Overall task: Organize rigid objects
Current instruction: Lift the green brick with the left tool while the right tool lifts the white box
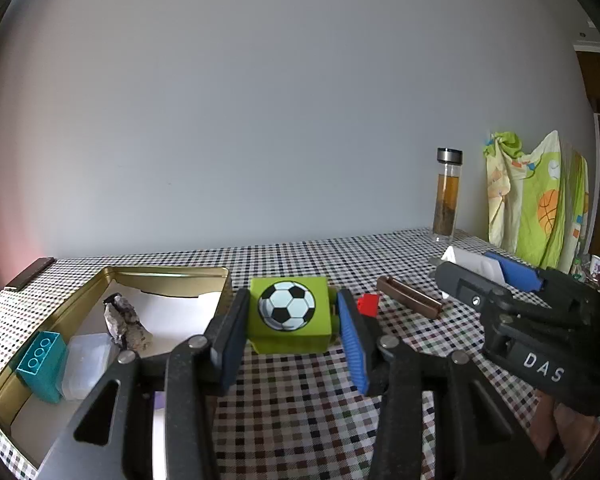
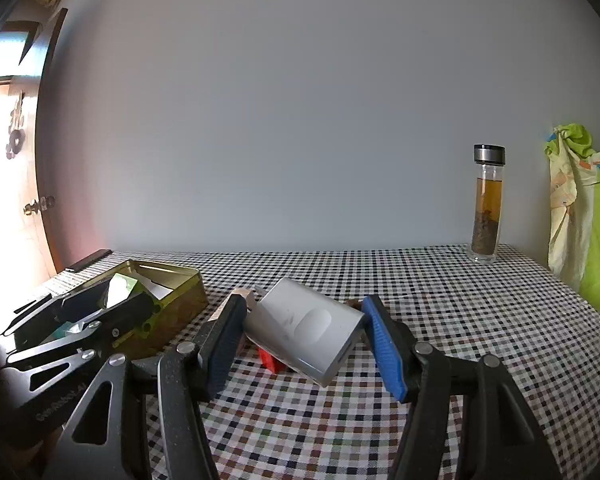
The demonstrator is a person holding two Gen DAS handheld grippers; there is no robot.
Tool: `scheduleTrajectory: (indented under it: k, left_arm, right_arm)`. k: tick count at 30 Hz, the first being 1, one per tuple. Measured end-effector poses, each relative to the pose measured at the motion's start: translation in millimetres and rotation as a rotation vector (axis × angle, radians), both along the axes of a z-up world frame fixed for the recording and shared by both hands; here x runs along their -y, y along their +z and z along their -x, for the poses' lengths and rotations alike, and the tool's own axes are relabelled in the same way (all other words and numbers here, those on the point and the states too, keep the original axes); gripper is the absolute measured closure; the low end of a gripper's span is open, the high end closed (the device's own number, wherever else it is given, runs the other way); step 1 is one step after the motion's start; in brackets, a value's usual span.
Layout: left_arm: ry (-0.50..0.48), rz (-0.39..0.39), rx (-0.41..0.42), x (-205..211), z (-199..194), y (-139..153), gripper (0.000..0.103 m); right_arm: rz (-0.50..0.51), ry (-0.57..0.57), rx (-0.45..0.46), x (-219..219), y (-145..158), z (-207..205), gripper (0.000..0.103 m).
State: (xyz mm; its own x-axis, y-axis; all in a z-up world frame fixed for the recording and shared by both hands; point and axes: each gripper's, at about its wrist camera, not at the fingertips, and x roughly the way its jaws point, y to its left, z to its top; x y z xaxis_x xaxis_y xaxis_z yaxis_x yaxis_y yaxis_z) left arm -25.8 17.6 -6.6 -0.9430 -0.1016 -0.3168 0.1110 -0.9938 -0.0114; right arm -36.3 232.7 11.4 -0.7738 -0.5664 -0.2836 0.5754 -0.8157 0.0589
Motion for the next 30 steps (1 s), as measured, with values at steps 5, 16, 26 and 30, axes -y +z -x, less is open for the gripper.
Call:
scheduleTrajectory:
  k: [5, 16, 26, 30]
  left_arm:
    - [-0.001, 0.000, 0.000, 0, 0, 0, 0.060]
    - [0.006, 0.001, -0.012, 3, -6, 3, 0.060]
    - [0.020, -0.001, -0.021, 8, -11, 1, 0.060]
    - [0.030, 0.002, -0.031, 10, -17, 1, 0.060]
  right_arm:
    - [0.004, 0.010, -0.002, 5, 1, -5, 0.040]
    - [0.020, 0.024, -0.014, 6, 2, -13, 0.040]
    - [0.052, 0.043, 0.000, 0, 3, -16, 0.040]
    - [0.051, 0.054, -0.004, 3, 3, -21, 0.040]
